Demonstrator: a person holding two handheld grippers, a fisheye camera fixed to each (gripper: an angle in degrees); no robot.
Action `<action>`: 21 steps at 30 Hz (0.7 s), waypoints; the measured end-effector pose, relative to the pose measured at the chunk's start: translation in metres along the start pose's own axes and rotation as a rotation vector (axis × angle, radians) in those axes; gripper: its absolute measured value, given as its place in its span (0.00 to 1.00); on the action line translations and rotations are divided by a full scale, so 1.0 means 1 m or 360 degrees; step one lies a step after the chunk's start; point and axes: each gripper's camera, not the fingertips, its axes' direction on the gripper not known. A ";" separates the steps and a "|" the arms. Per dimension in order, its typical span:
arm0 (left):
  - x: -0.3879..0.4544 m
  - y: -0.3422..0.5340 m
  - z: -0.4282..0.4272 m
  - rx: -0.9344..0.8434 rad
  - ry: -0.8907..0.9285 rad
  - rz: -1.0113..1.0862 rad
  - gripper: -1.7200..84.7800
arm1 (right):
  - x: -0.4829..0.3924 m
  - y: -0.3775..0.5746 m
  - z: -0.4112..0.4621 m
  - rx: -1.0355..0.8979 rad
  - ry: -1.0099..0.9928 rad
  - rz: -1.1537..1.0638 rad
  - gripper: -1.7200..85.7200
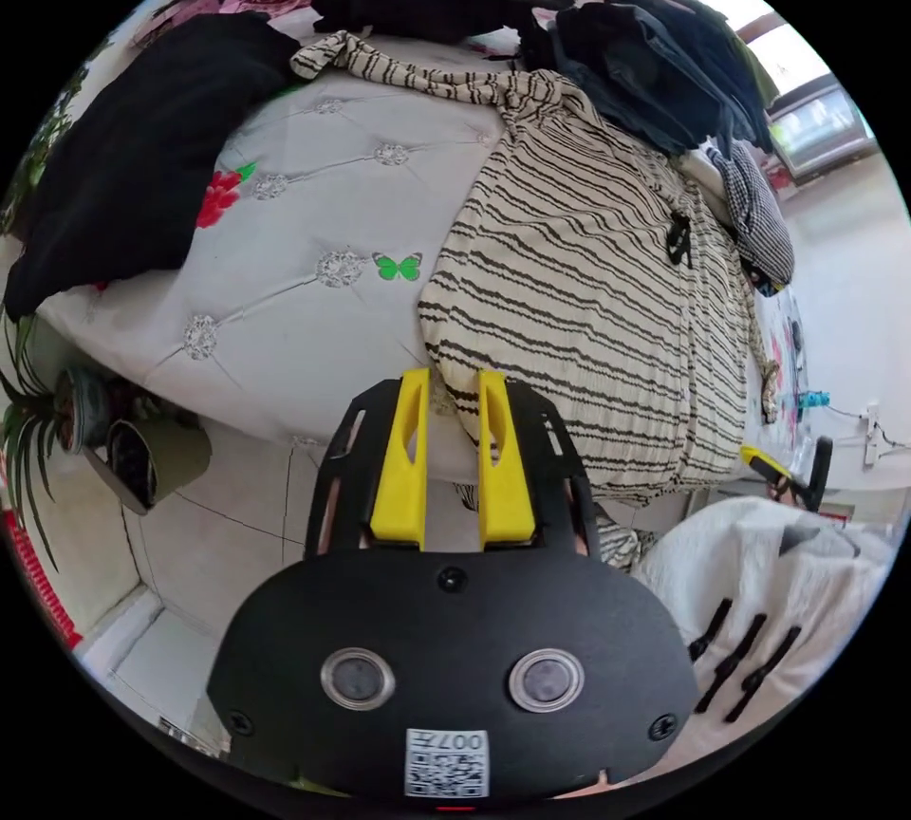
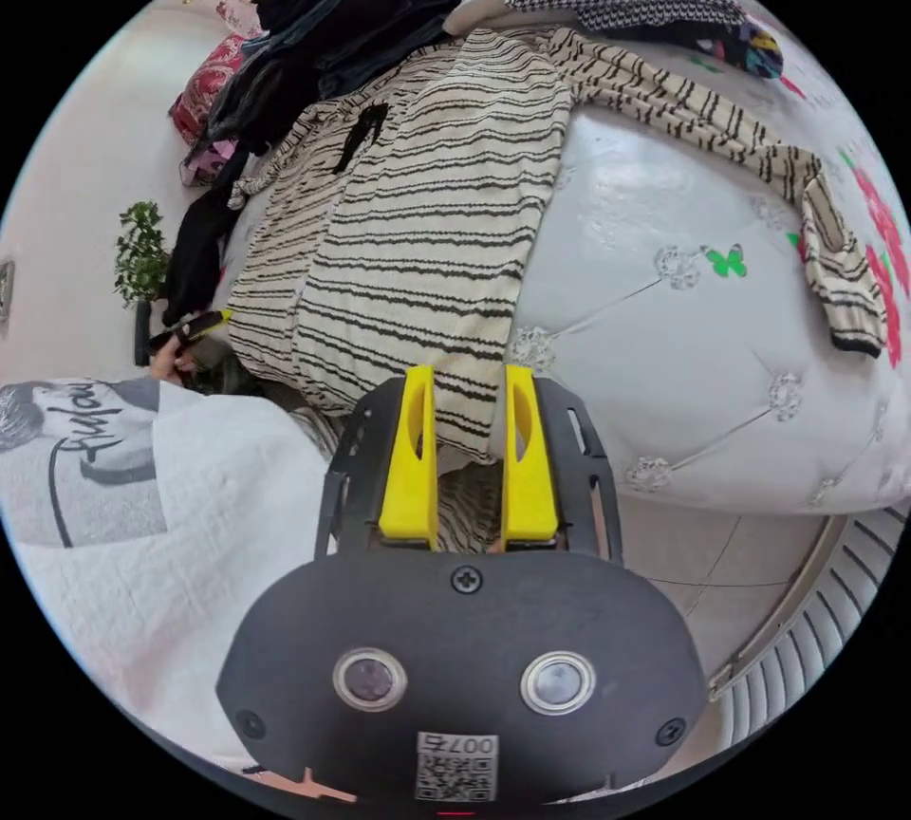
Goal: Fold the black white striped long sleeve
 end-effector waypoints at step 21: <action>-0.024 0.135 -0.030 -0.0052 -0.0028 -0.0219 0.05 | 0.055 0.097 -0.054 -0.0144 0.0101 -0.0178 0.05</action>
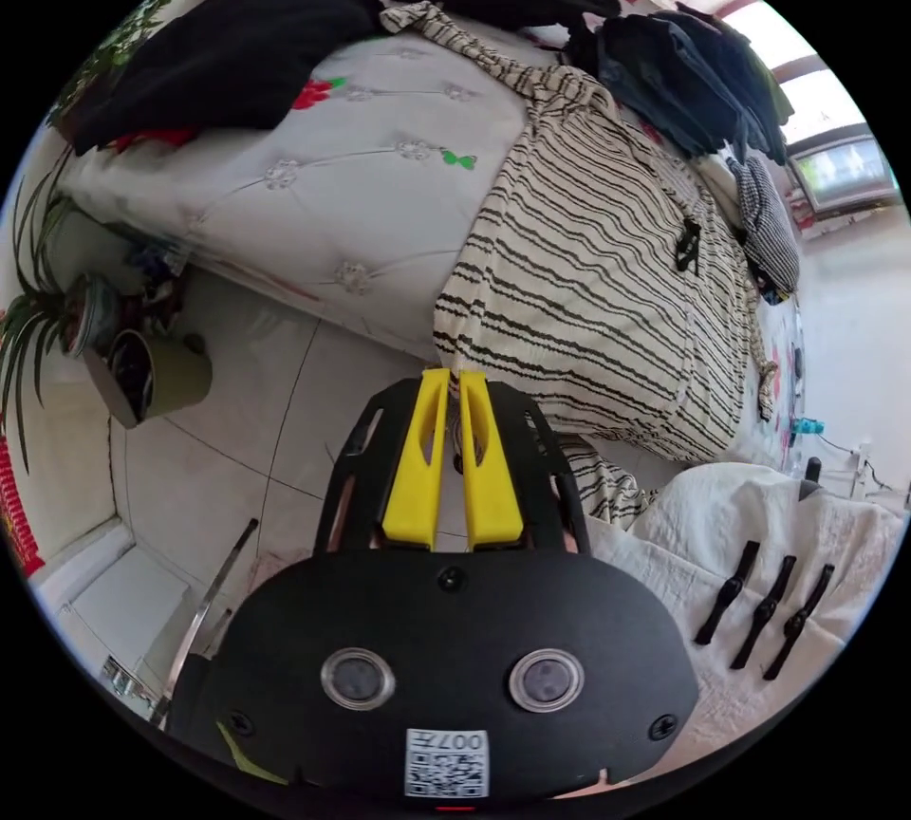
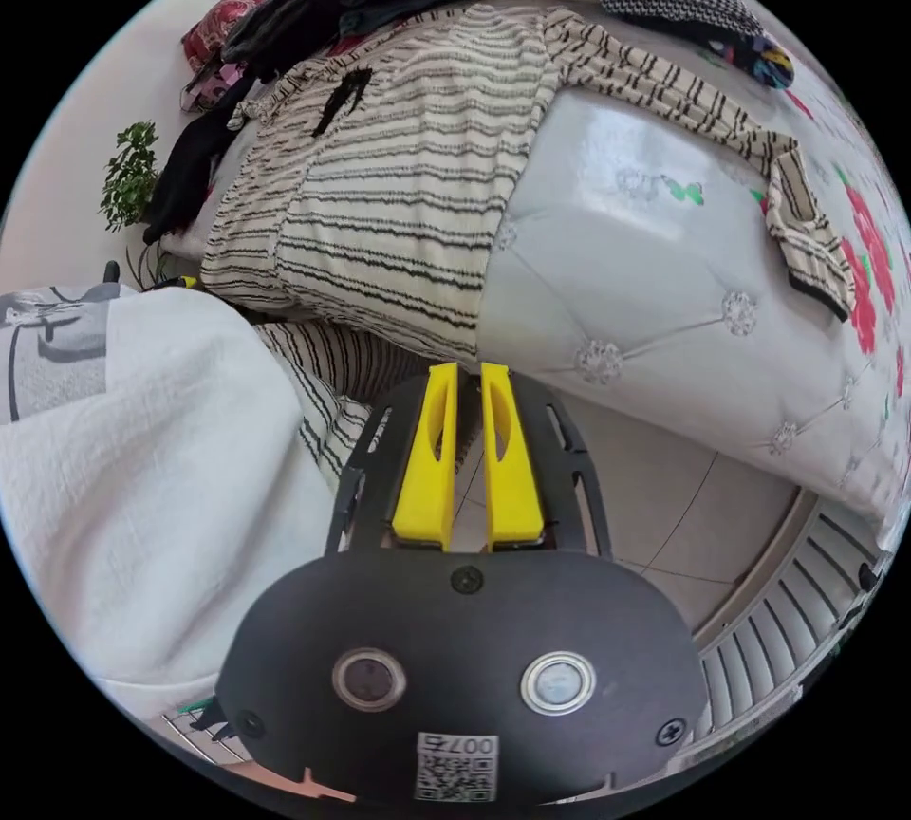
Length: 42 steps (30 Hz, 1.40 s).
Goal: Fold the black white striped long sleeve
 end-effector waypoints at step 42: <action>0.001 -0.346 0.059 0.0343 0.0071 0.0767 0.05 | -0.054 -0.512 0.003 -0.0305 -0.0916 0.0136 0.02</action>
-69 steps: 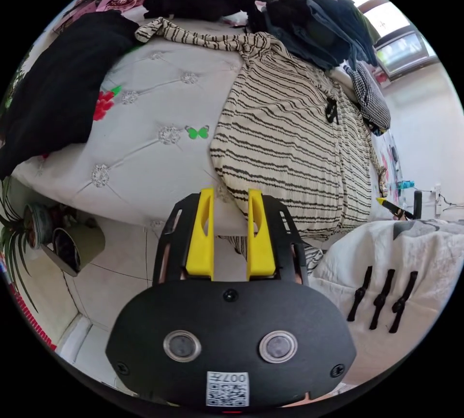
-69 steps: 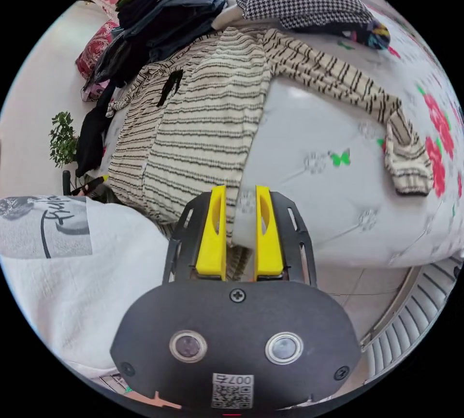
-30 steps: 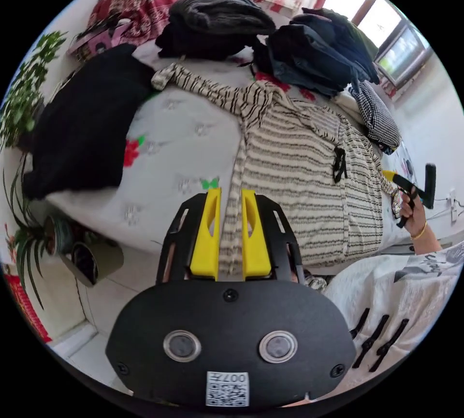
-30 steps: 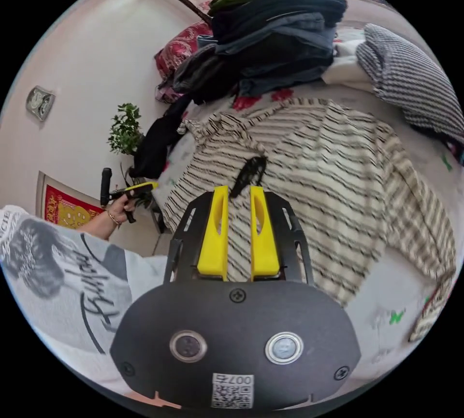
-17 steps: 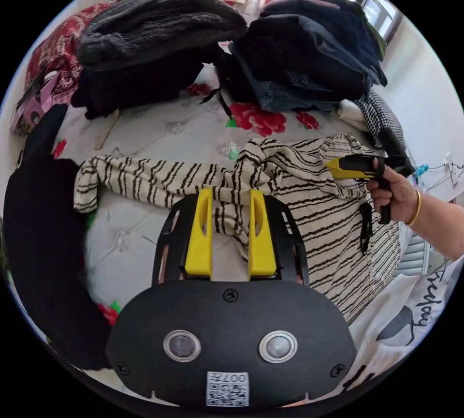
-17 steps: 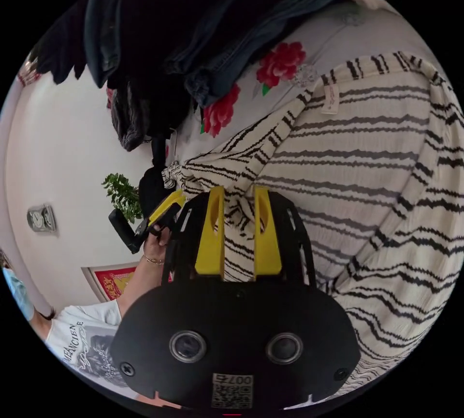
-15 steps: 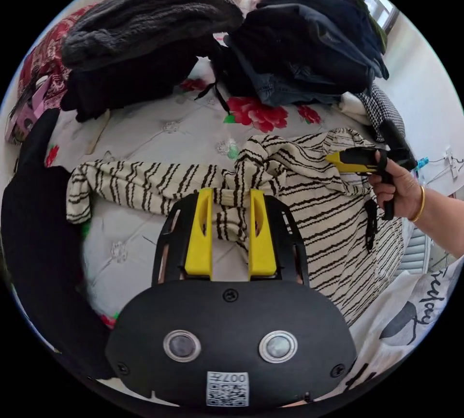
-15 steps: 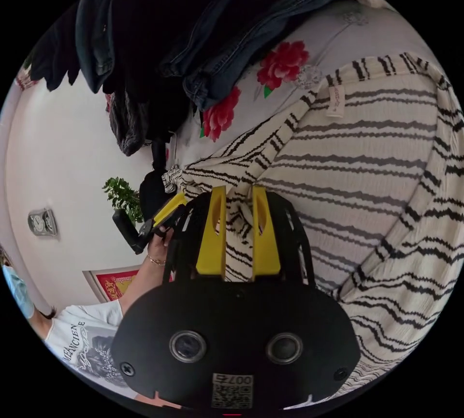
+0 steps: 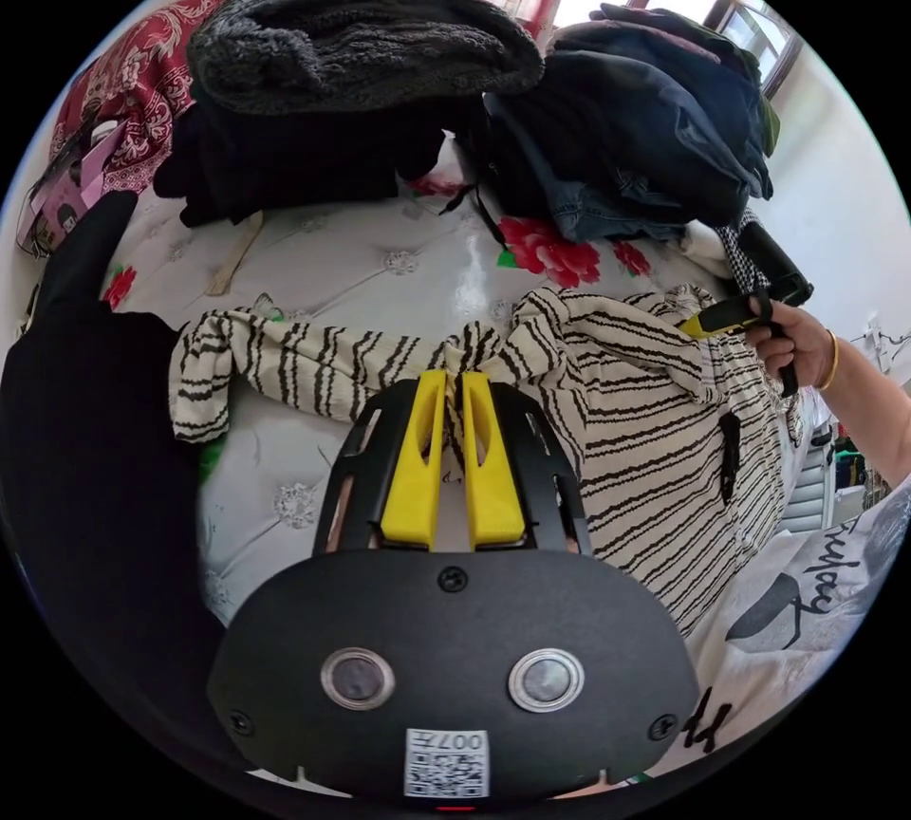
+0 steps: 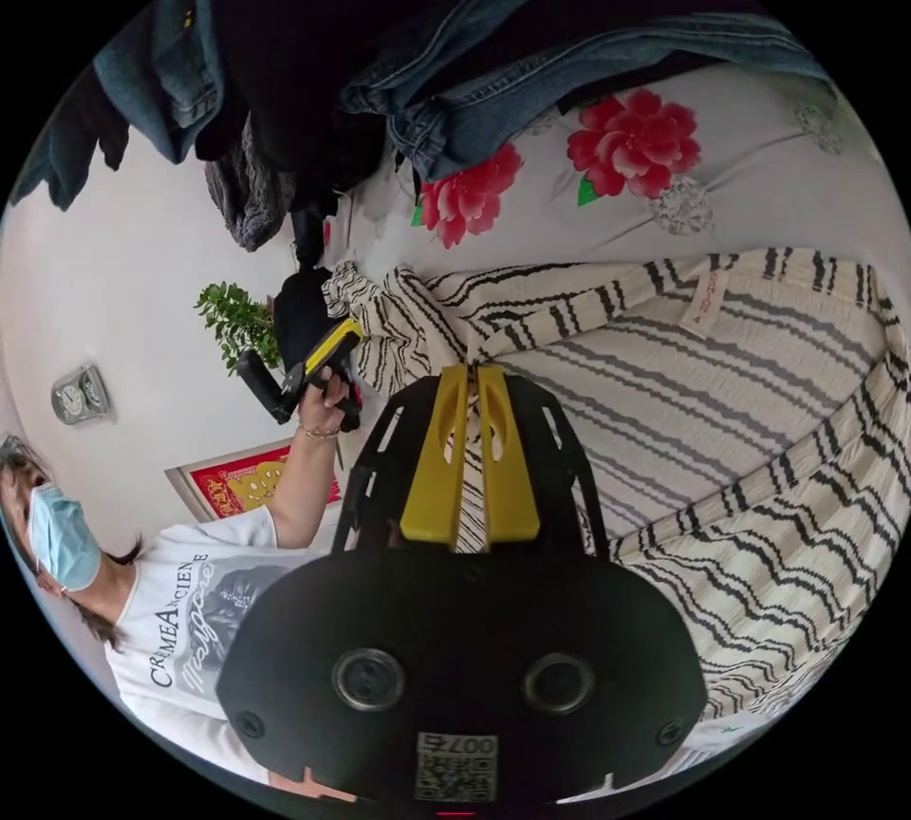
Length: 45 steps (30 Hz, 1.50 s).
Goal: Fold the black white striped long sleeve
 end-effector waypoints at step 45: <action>0.198 0.121 0.030 -0.0129 0.0160 0.0161 0.08 | 0.070 0.366 -0.108 0.1341 0.0986 0.0933 0.12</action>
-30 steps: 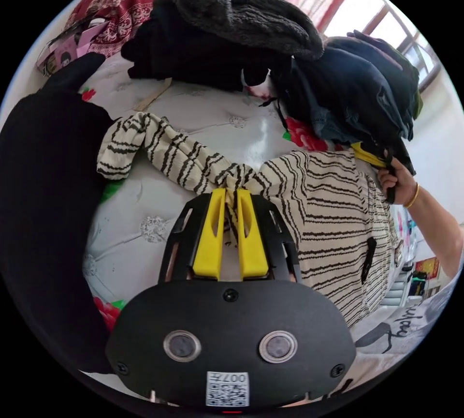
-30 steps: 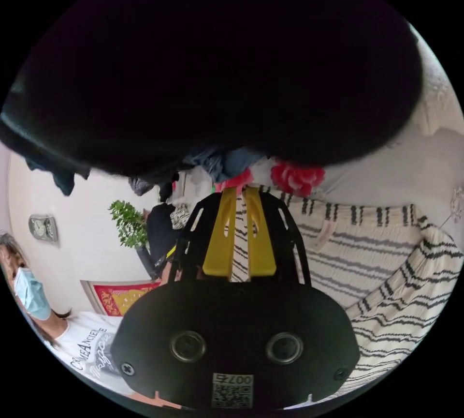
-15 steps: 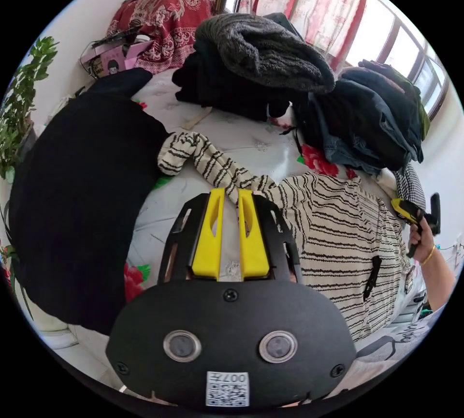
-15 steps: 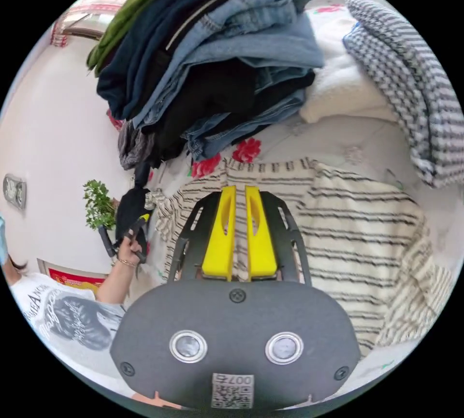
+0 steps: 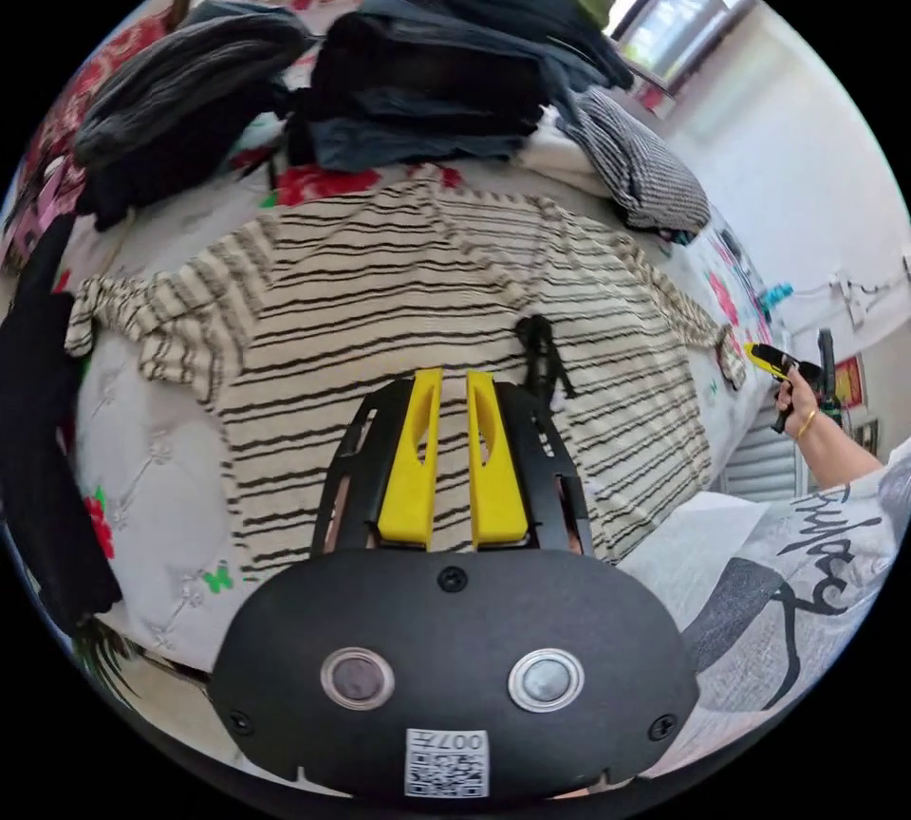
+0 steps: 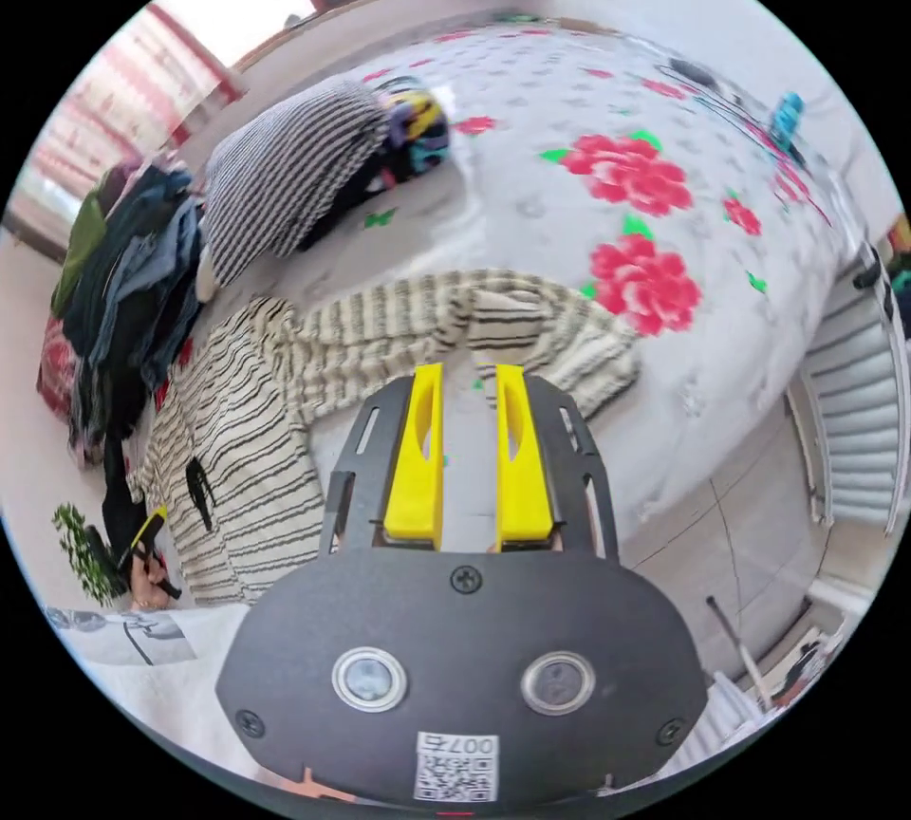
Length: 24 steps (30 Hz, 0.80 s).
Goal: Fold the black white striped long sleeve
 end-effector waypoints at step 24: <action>0.130 -0.224 0.177 -0.0377 -0.0345 0.0612 0.01 | 0.098 -0.034 -0.101 0.0310 -0.0304 -0.0028 0.02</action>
